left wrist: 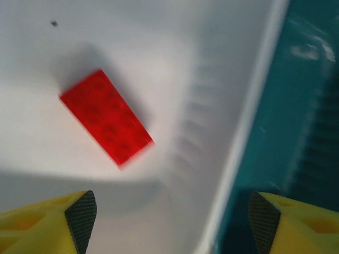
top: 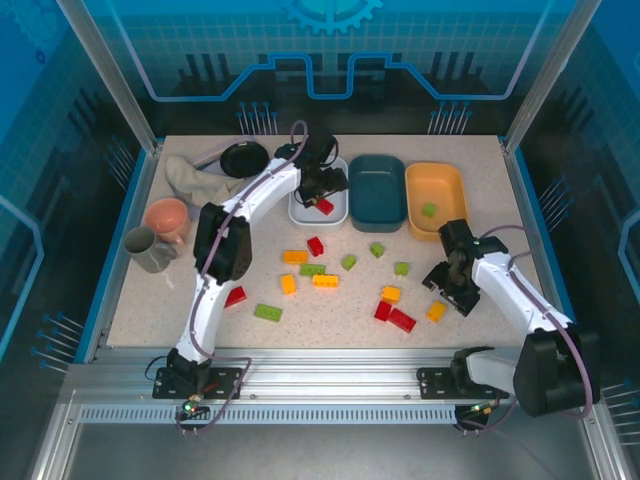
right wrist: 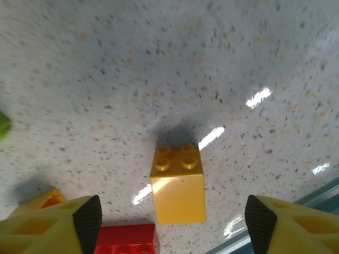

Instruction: Sort the legos into containers by color

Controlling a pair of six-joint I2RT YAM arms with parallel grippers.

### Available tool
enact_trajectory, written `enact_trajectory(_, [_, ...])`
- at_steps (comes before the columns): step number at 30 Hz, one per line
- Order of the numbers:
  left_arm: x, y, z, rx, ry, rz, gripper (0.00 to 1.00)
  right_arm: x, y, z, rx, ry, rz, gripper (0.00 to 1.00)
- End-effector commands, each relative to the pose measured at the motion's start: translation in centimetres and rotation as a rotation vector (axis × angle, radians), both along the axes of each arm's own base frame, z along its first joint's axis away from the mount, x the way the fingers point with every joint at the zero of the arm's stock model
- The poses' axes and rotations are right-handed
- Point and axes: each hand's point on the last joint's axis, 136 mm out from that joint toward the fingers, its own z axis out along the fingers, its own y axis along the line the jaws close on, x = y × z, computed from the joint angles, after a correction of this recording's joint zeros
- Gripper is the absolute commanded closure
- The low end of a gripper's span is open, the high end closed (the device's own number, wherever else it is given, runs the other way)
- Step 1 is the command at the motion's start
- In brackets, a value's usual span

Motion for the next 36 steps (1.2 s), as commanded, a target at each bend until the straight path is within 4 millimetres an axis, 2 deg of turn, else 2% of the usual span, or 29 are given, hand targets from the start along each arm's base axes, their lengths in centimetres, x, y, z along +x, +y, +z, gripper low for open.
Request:
enact_trajectory(1, [-3.4, -1.6, 8.0, -0.092, -0.14, -0.08, 0.19, -1.2, 0.9, -1.6, 0.068, 0.081, -0.033, 0.27])
enact_trajectory(3, [-5.8, -1.8, 8.9, -0.133, -0.161, -0.103, 0.16, -1.4, 1.1, -2.5, 0.076, 0.097, -0.031, 0.3])
enact_trajectory(6, [-9.4, -1.6, 9.3, -0.203, -0.17, -0.117, 0.15, -1.6, 1.1, -3.5, 0.076, 0.124, -0.028, 0.33])
enact_trajectory(9, [-12.7, -0.5, 9.0, -0.24, -0.162, -0.113, 0.15, -1.9, 1.2, -4.3, 0.084, 0.151, -0.03, 0.36])
enact_trajectory(13, [-16.0, 0.7, 8.8, -0.273, -0.159, -0.116, 0.15, -1.6, 1.1, -4.9, 0.084, 0.134, -0.03, 0.53])
enact_trajectory(17, [-18.5, 1.8, 8.4, -0.288, -0.167, -0.124, 0.15, -0.7, 0.6, -4.1, 0.051, 0.084, 0.0, 0.76])
enact_trajectory(20, [-19.7, 3.1, 8.4, -0.289, -0.186, -0.089, 0.14, 0.8, 0.2, -1.7, -0.013, -0.016, 0.064, 0.84])
enact_trajectory(24, [-20.2, 4.9, 9.0, -0.263, -0.213, -0.026, 0.14, 4.3, 1.4, 3.2, -0.08, -0.192, 0.22, 0.86])
enact_trajectory(26, [-20.2, 5.7, 9.5, -0.247, -0.237, 0.009, 0.14, 7.3, 3.2, 6.2, -0.092, -0.286, 0.313, 0.85])
enact_trajectory(29, [-19.8, 6.3, 10.1, -0.234, -0.268, 0.036, 0.14, 11.6, 6.0, 8.4, -0.084, -0.354, 0.432, 0.85])
enact_trajectory(33, [-19.5, 6.9, 10.4, -0.21, -0.275, 0.066, 0.14, 17.4, 9.1, 8.2, -0.044, -0.347, 0.511, 0.85])
enact_trajectory(36, [-19.8, 7.4, 10.2, -0.193, -0.262, 0.083, 0.14, 21.5, 10.7, 5.9, -0.014, -0.267, 0.545, 0.83])
